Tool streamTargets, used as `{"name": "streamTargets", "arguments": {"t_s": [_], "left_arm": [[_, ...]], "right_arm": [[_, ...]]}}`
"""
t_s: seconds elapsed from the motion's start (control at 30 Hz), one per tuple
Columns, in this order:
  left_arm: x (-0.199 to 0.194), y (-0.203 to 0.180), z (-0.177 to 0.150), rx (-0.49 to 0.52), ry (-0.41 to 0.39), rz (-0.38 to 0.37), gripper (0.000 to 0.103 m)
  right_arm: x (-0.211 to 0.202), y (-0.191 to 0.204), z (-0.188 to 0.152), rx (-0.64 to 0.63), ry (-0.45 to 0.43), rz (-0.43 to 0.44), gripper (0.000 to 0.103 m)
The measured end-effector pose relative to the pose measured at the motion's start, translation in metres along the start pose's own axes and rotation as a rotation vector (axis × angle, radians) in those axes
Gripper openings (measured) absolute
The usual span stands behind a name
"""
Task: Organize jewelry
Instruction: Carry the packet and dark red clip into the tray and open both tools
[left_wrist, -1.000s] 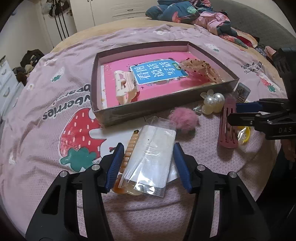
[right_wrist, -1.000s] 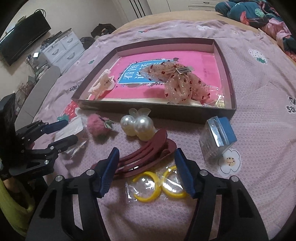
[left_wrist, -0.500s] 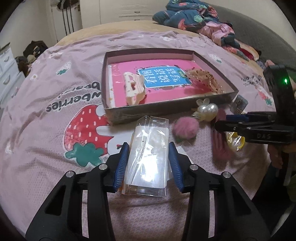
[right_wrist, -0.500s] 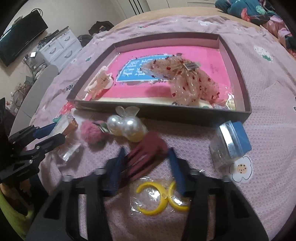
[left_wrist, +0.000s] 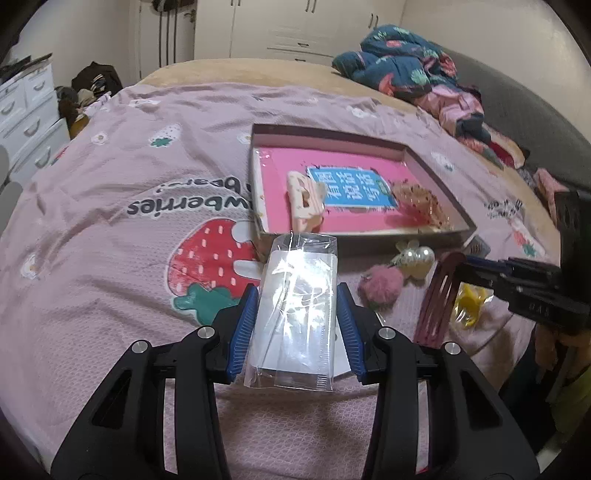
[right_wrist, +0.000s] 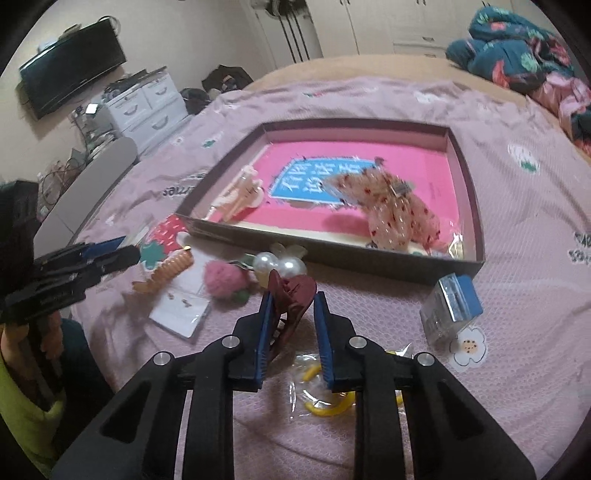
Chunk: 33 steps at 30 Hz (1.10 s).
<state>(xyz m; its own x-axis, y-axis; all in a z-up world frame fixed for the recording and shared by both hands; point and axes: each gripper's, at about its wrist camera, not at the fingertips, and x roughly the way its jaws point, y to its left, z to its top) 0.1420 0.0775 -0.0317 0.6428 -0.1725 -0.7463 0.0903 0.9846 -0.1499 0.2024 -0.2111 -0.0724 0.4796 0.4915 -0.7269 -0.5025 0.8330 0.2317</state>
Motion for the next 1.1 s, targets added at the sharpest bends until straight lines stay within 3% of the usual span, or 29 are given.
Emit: {"name": "streamTargets", "arguments": {"t_s": [0.67,1.1], "left_arm": [[-0.027,0.004,0.016,-0.012,-0.072,-0.005,0.035],[-0.033,-0.02,0.064,0.037,-0.132,-0.012,0.035]], "right_arm": [[-0.036,0.007,0.01,-0.057,-0.096,-0.03,0.021],[-0.079,-0.006,0.057,-0.074,-0.221,-0.069,0.021]]}}
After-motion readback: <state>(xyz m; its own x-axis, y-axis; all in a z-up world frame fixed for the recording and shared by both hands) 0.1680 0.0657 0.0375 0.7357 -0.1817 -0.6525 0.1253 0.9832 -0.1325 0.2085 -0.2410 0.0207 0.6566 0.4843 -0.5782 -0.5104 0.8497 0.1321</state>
